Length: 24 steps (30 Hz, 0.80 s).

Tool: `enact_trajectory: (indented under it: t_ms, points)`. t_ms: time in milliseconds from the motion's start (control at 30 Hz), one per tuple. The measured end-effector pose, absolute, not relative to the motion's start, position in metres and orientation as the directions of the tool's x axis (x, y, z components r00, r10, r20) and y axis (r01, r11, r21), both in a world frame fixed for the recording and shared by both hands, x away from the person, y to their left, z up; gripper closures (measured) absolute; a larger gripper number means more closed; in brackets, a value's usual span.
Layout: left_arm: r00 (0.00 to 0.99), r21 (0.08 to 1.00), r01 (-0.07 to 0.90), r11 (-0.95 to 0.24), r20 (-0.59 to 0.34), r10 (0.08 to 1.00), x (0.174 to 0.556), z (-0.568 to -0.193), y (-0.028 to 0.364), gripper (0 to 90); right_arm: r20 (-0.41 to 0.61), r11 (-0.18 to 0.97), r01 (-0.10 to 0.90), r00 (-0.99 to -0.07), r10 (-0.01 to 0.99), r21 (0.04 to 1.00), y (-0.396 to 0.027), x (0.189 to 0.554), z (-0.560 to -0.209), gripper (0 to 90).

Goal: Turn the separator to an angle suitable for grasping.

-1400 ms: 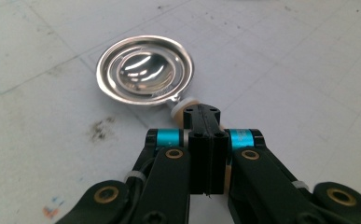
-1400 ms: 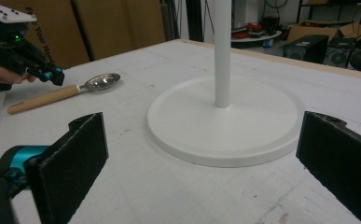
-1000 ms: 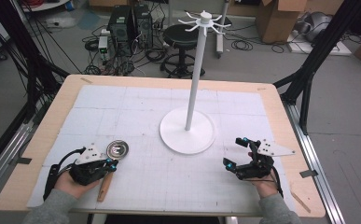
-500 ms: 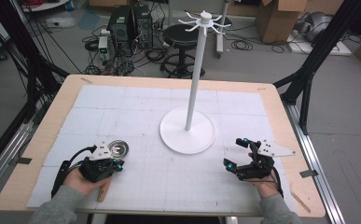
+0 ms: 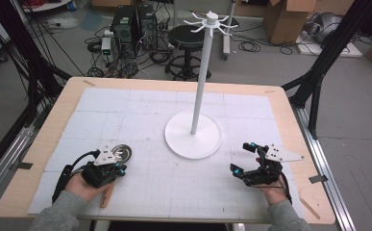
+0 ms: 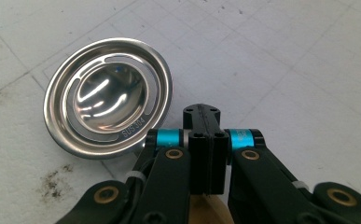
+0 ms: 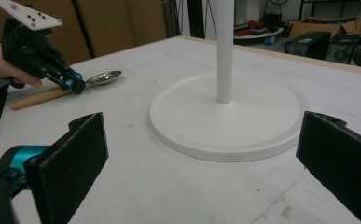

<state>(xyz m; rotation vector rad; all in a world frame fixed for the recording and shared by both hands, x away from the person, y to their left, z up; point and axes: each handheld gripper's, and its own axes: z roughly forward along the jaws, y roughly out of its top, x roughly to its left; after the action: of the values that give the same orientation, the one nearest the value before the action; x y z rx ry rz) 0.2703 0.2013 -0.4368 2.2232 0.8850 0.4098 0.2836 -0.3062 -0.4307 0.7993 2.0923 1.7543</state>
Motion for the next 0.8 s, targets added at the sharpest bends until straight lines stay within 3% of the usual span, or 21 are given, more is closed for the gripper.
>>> enact_trajectory:
  t_ms: [800]
  points:
    - [0.652,0.724,0.502,-0.473,0.042,0.757,0.273,-0.438,0.224,90.0,0.128,0.106,0.230,-0.803,0.582,0.967,-0.306,0.284,-0.431,1.2]
